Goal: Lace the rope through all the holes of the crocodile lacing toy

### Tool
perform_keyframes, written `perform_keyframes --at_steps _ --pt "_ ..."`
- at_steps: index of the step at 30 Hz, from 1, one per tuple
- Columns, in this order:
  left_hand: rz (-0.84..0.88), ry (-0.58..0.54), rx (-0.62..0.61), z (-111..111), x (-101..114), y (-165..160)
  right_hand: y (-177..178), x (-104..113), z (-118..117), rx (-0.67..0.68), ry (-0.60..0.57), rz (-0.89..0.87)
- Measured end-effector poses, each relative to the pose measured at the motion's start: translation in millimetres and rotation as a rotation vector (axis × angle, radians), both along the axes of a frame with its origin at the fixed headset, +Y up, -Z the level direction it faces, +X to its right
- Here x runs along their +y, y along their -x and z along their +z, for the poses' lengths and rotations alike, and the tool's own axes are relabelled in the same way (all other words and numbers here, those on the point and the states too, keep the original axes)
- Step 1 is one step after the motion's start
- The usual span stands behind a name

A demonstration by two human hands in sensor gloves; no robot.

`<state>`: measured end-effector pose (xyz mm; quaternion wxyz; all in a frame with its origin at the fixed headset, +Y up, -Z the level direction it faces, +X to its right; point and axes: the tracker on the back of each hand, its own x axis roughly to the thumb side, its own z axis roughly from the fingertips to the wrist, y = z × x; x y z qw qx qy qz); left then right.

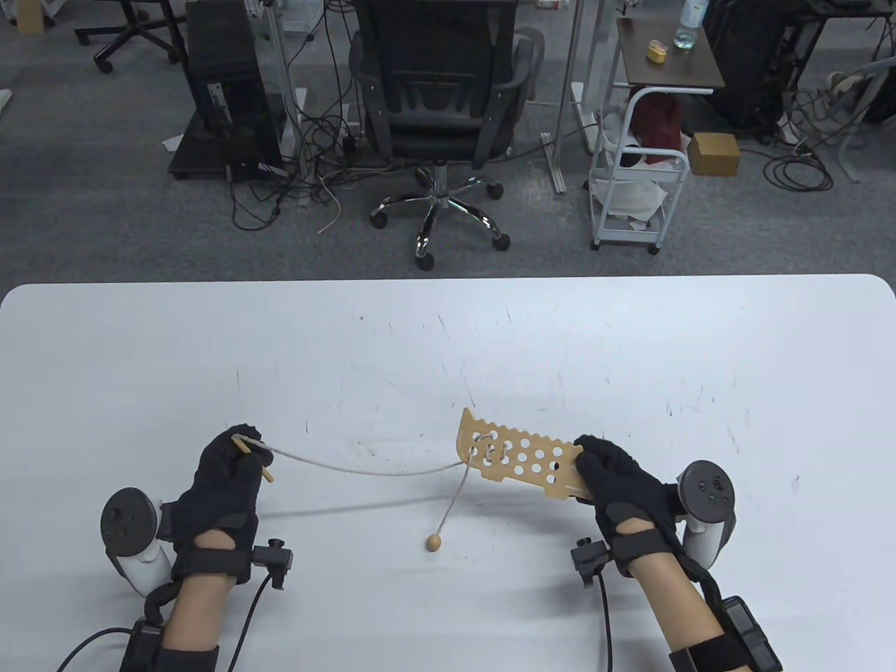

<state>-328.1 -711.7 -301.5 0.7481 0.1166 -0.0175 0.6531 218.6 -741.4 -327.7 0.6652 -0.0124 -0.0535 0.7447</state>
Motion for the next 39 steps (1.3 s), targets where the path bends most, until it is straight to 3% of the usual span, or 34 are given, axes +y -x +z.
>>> perform_keyframes --at_steps 7,13,23,39 --pt "-0.019 0.019 -0.078 -3 -5 -12 11 5 5 0.055 -0.037 0.006" --pt "-0.098 0.020 -0.036 -4 -6 -12 19 9 9 0.092 -0.056 -0.005" --pt "-0.199 0.079 -0.084 -7 -12 -26 30 13 17 0.149 -0.072 -0.043" --pt "-0.200 0.142 -0.295 -10 -23 -61 52 15 27 0.258 -0.075 -0.072"
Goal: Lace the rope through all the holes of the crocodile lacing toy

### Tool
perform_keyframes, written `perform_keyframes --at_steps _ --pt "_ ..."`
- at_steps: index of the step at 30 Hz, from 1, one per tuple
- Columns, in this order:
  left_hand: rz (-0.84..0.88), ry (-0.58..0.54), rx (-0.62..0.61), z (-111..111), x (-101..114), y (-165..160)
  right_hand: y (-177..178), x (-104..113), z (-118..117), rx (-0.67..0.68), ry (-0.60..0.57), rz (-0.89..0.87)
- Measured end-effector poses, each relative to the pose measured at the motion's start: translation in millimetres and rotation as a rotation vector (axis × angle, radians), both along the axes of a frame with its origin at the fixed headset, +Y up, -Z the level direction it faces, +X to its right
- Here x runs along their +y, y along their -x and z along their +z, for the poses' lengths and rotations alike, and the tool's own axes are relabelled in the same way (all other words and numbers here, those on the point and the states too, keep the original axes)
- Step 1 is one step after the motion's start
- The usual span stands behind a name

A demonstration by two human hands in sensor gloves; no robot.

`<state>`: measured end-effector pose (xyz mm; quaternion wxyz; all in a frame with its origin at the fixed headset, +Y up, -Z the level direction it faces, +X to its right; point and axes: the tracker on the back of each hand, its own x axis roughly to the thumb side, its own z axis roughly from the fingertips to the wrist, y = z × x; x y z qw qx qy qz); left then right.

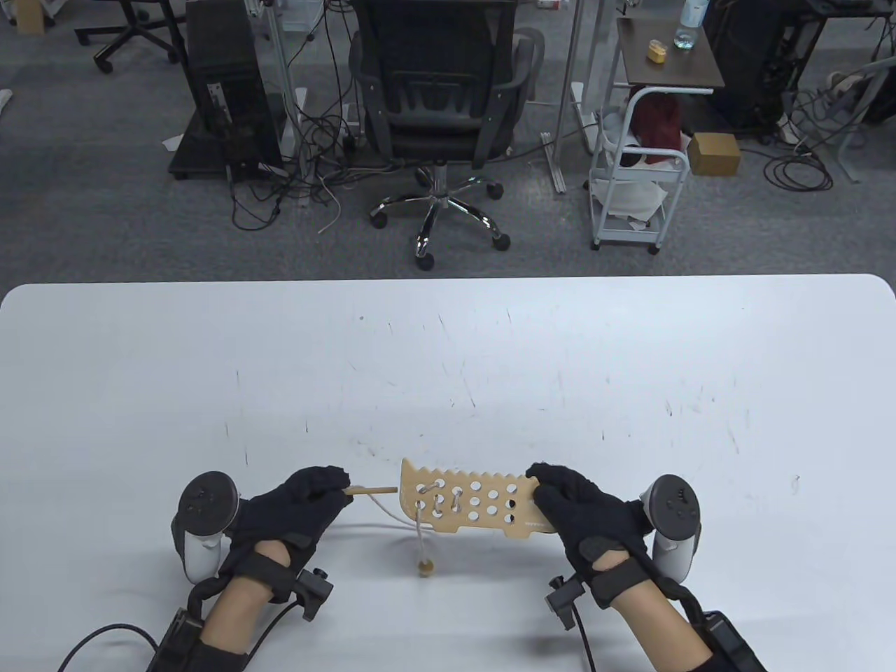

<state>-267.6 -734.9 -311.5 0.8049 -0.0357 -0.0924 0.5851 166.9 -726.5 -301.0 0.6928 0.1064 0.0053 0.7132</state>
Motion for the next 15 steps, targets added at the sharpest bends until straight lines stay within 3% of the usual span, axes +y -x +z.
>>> perform_keyframes --at_steps 15 --pt "0.196 0.091 -0.228 -2 -14 -31 25 1 12 0.109 -0.001 -0.016"
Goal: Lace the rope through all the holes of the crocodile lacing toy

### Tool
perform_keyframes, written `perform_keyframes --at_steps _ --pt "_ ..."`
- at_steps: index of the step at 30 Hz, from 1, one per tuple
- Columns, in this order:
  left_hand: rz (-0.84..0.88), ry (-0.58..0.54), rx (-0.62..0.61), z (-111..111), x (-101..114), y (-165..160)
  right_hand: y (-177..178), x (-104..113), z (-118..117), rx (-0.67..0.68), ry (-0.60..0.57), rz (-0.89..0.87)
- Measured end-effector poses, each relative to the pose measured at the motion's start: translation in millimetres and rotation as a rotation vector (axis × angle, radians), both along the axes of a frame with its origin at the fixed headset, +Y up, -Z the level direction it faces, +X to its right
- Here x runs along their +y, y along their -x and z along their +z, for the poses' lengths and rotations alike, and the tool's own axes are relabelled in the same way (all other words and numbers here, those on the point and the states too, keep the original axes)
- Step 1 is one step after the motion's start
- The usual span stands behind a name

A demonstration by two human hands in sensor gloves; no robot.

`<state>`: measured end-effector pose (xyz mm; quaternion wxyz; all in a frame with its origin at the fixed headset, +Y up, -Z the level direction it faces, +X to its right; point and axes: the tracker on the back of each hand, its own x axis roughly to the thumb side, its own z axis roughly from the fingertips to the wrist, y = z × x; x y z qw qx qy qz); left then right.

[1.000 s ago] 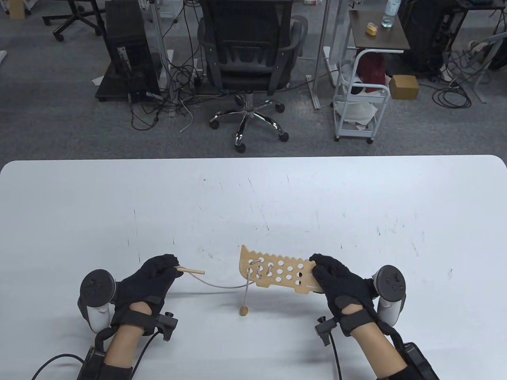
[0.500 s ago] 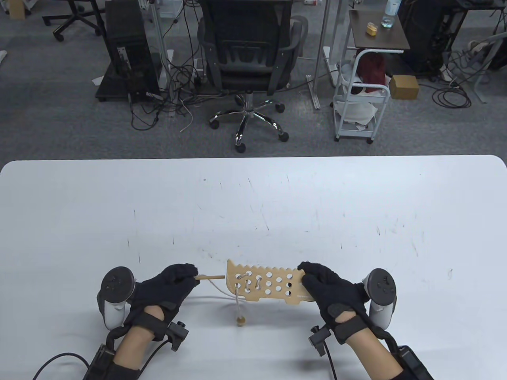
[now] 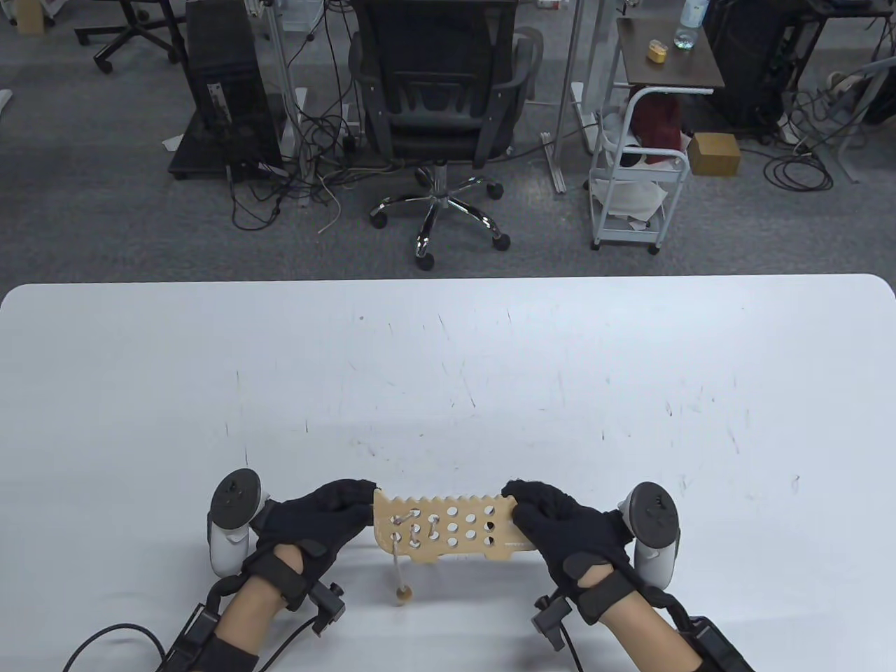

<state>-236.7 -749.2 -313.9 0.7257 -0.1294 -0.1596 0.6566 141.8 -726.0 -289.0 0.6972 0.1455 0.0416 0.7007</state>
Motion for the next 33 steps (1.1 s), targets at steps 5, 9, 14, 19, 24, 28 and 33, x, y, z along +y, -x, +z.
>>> perform_keyframes --at_steps 5,9,14,19,24,28,33 --pt "0.019 0.014 -0.046 2 0 -8 6 -1 3 0.022 0.002 0.005" --pt "0.055 0.042 -0.094 3 -2 -14 10 -2 4 0.039 0.006 0.007" --pt "0.074 0.071 -0.148 4 -4 -21 14 -3 6 0.061 0.010 -0.005" --pt "0.048 0.078 -0.138 6 -5 -25 18 -3 8 0.077 0.014 -0.014" --pt "0.007 0.064 -0.115 8 -4 -26 19 -3 8 0.082 0.015 -0.020" --pt "-0.003 0.059 -0.101 7 -5 -25 20 -3 8 0.083 0.013 -0.019" --pt "0.011 0.039 -0.124 7 -6 -27 20 -3 8 0.093 0.015 -0.014"
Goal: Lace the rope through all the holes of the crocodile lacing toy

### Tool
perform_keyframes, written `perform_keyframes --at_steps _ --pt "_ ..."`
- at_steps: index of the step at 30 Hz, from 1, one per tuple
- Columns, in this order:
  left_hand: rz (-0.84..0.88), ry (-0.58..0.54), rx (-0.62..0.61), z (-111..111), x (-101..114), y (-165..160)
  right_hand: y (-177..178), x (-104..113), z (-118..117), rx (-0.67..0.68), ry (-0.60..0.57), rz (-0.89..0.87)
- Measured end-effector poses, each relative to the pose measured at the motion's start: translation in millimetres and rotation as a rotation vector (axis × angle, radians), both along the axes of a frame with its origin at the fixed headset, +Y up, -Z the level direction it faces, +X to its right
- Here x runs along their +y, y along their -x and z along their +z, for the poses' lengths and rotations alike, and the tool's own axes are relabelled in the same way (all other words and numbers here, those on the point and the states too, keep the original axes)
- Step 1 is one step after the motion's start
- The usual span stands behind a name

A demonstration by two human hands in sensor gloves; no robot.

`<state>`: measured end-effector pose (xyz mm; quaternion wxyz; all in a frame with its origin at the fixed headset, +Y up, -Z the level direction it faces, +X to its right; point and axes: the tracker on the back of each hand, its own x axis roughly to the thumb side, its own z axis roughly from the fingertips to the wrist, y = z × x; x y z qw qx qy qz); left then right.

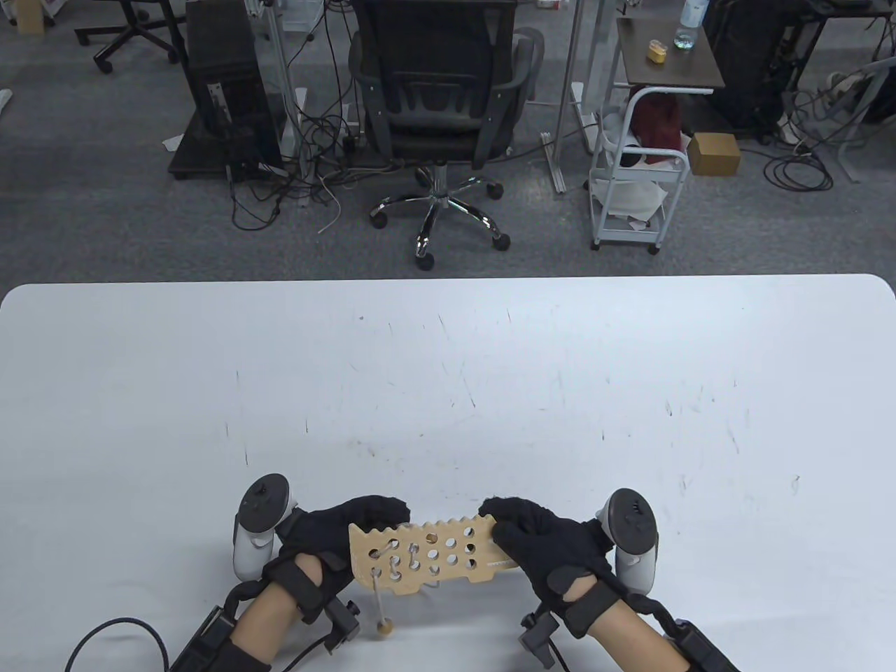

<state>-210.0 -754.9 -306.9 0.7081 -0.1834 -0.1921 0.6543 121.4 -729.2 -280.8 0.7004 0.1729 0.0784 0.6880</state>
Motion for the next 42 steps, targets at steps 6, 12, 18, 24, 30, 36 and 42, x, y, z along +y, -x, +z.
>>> perform_keyframes --at_steps 6,12,18,24,30,36,42 --pt "0.076 0.011 -0.098 1 -1 -8 0 0 0 -0.007 -0.001 0.010" --pt "0.110 0.019 -0.189 5 1 -16 1 0 0 -0.008 -0.015 0.035" --pt "0.194 0.031 -0.259 9 4 -22 1 -2 -1 -0.009 -0.009 0.044" --pt "0.239 0.039 -0.274 12 4 -25 0 -2 -2 -0.024 -0.015 0.070" --pt "0.229 0.019 -0.269 13 6 -26 0 -4 -2 -0.036 -0.021 0.096" --pt "0.176 -0.074 -0.242 13 11 -24 2 0 -1 -0.048 -0.061 0.149" --pt "0.130 -0.151 -0.211 16 18 -22 1 3 1 -0.039 -0.062 0.122"
